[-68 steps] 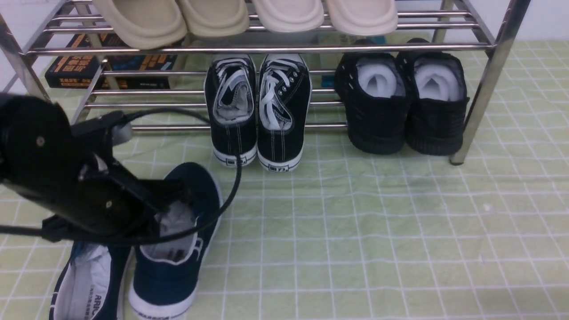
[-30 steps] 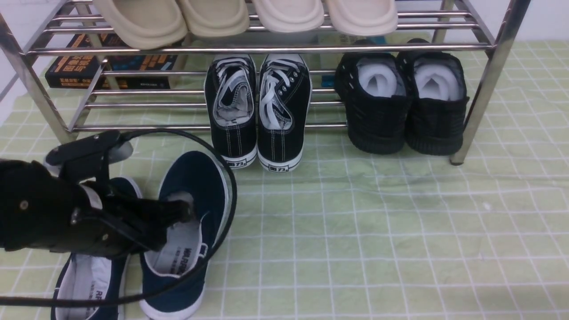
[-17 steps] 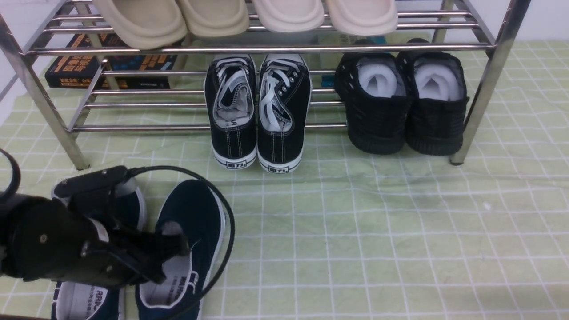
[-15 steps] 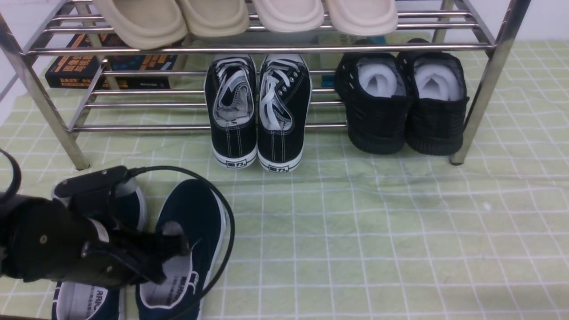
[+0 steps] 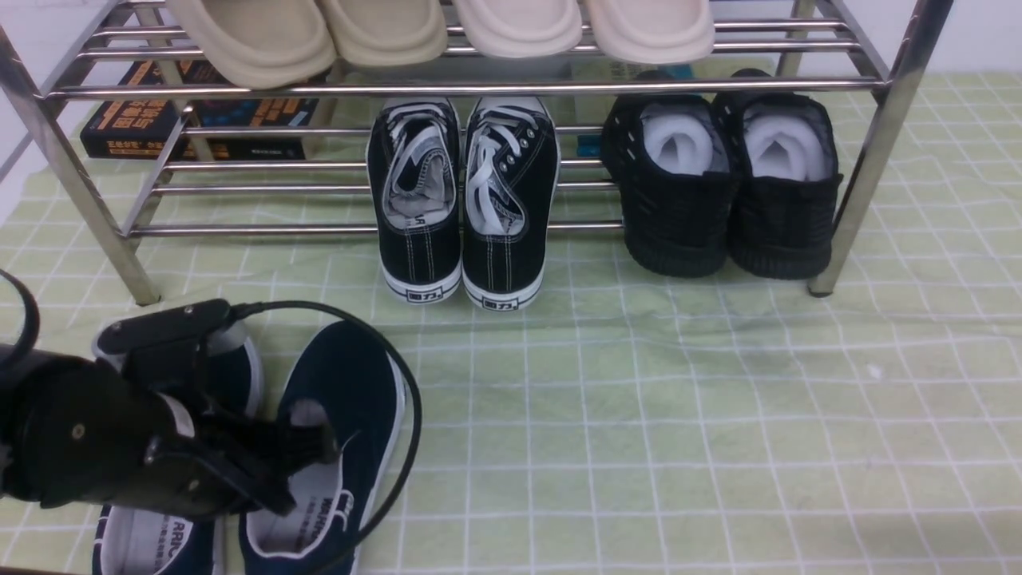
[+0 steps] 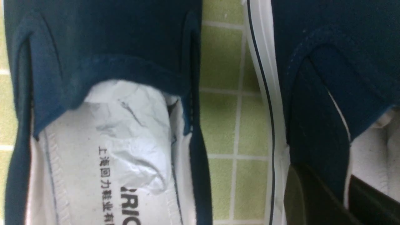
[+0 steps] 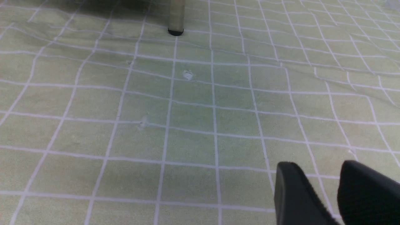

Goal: Take the shoes off the shelf with your hand from the green coffee tablecloth.
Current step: 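Set the held shoe down on the floor in front of the rack with the left gripper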

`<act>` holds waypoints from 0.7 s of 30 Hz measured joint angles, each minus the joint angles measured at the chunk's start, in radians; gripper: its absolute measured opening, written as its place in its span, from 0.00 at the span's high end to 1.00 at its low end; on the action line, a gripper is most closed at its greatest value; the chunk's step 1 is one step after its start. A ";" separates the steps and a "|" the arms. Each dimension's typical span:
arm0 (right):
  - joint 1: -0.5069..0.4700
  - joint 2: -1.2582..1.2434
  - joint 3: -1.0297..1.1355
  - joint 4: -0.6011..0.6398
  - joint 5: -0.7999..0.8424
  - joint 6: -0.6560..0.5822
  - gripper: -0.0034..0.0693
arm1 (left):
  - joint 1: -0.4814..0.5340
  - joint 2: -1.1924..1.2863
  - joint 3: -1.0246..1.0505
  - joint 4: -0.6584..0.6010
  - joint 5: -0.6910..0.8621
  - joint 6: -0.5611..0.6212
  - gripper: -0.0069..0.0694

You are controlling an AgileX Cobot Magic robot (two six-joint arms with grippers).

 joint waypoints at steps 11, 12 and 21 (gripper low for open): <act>0.000 0.000 0.000 0.000 0.000 0.000 0.63 | 0.000 -0.027 -0.055 0.042 0.034 0.000 0.44; 0.000 0.000 0.000 0.000 0.000 0.000 0.63 | 0.000 -0.037 -0.069 0.047 0.043 0.000 0.41; 0.000 0.000 0.000 0.000 0.000 0.000 0.63 | 0.000 -0.236 -0.322 0.105 0.350 0.001 0.55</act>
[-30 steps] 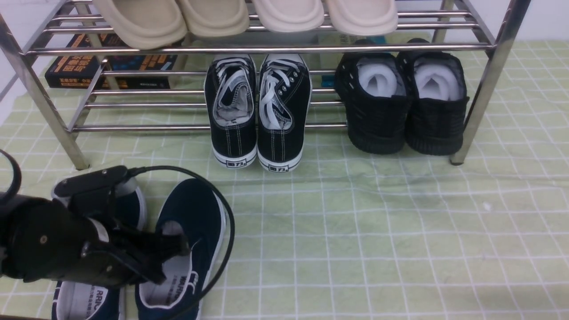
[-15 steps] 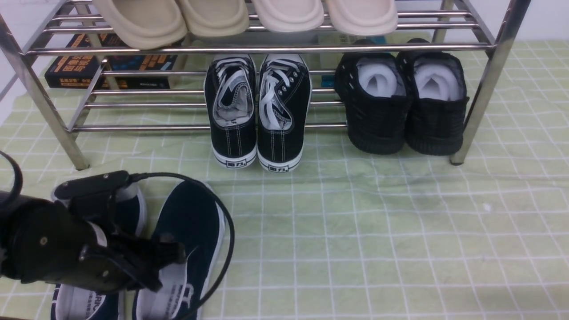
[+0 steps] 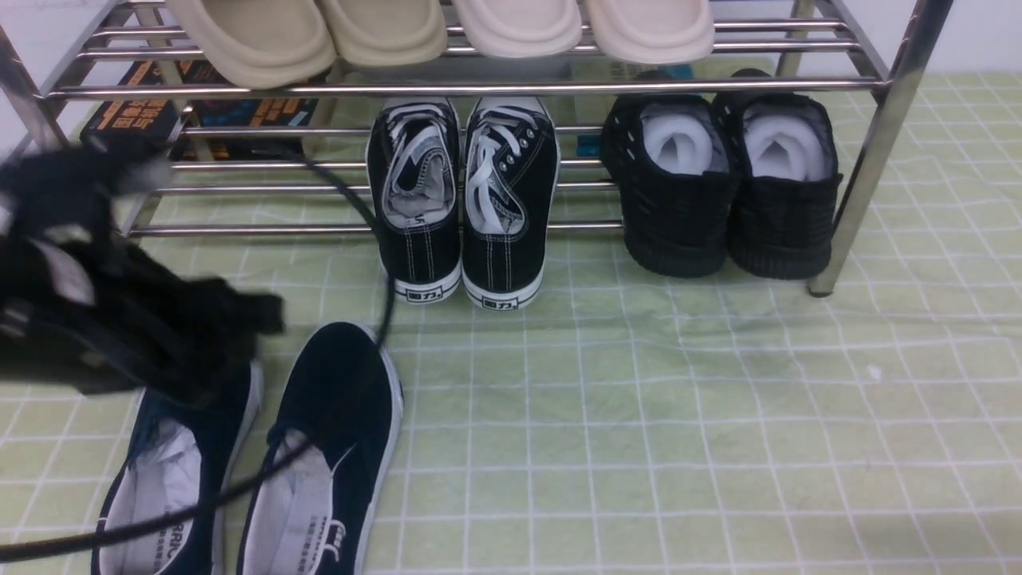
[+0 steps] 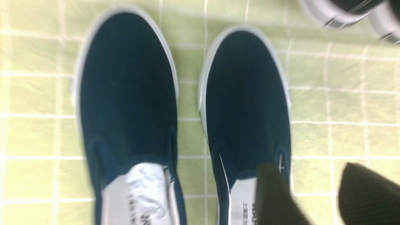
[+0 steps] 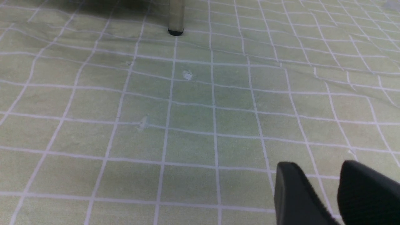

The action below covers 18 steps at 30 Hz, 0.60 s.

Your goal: Take the shoes off the shelf with your hand from the green coffee tablecloth.

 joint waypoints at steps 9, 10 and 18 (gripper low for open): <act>0.000 0.000 0.000 0.000 0.000 0.000 0.63 | 0.000 -0.258 -0.114 0.064 0.348 0.068 0.91; 0.000 0.000 0.000 0.000 0.000 0.000 0.63 | 0.000 -0.319 -0.099 0.064 0.376 0.075 0.91; 0.000 0.000 0.000 0.000 0.000 0.000 0.63 | 0.000 -0.688 0.246 0.033 0.160 0.097 0.91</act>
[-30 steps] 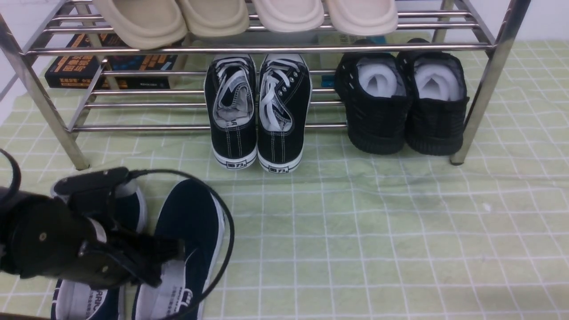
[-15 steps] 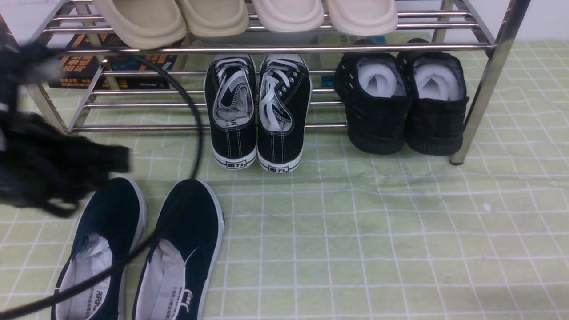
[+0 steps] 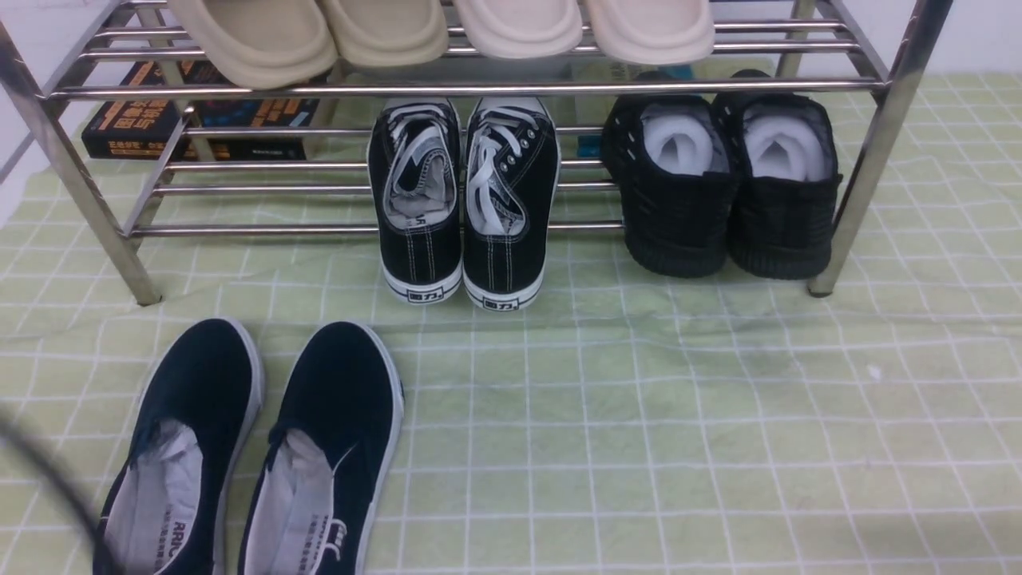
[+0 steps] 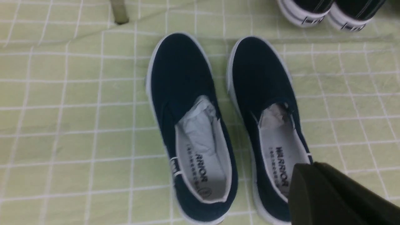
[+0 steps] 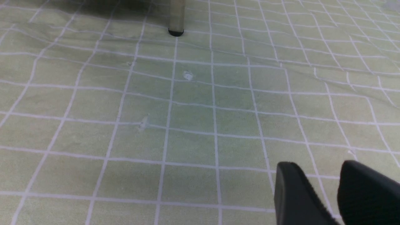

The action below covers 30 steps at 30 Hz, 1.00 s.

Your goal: Take the shoes off the shelf with your hand from the green coffee tablecloth.

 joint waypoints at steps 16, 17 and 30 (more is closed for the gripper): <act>0.000 0.000 0.000 0.000 0.000 0.000 0.63 | 0.000 -0.275 0.538 -0.200 -0.824 -0.117 0.89; 0.000 0.000 0.000 0.000 0.000 0.000 0.63 | 0.000 -0.275 0.544 -0.195 -0.822 -0.117 0.89; 0.000 0.000 0.000 0.000 0.000 0.000 0.63 | 0.000 -0.275 0.555 0.009 -0.474 -0.097 0.88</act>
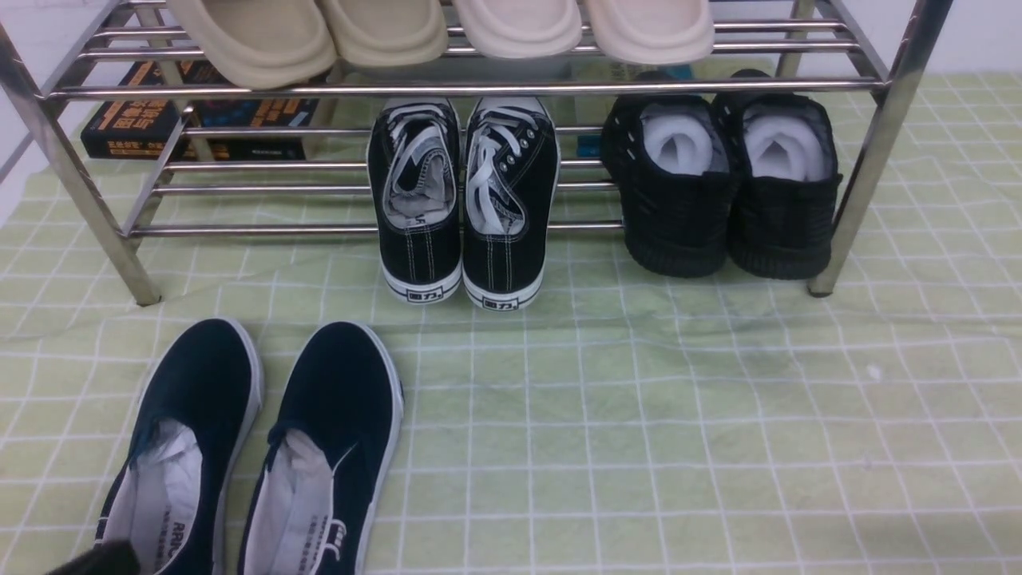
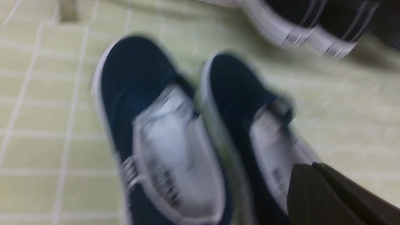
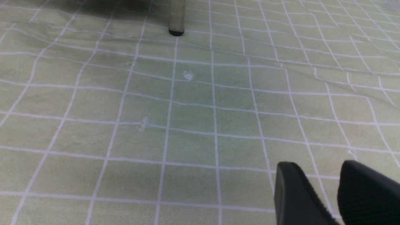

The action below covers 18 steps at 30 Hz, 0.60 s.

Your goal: Take the shoes off the shelf with your hand from the green coffee tablecloth.

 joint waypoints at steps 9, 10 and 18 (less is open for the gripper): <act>0.000 0.000 0.000 0.000 0.000 0.000 0.63 | 0.055 -0.026 0.053 -0.004 -0.064 0.101 0.88; 0.000 0.000 0.000 0.000 0.000 0.000 0.63 | 0.075 -0.036 0.067 -0.020 -0.088 0.133 0.88; 0.000 0.000 0.000 0.000 0.000 0.000 0.63 | 0.247 -0.112 0.149 -0.039 -0.149 0.227 0.87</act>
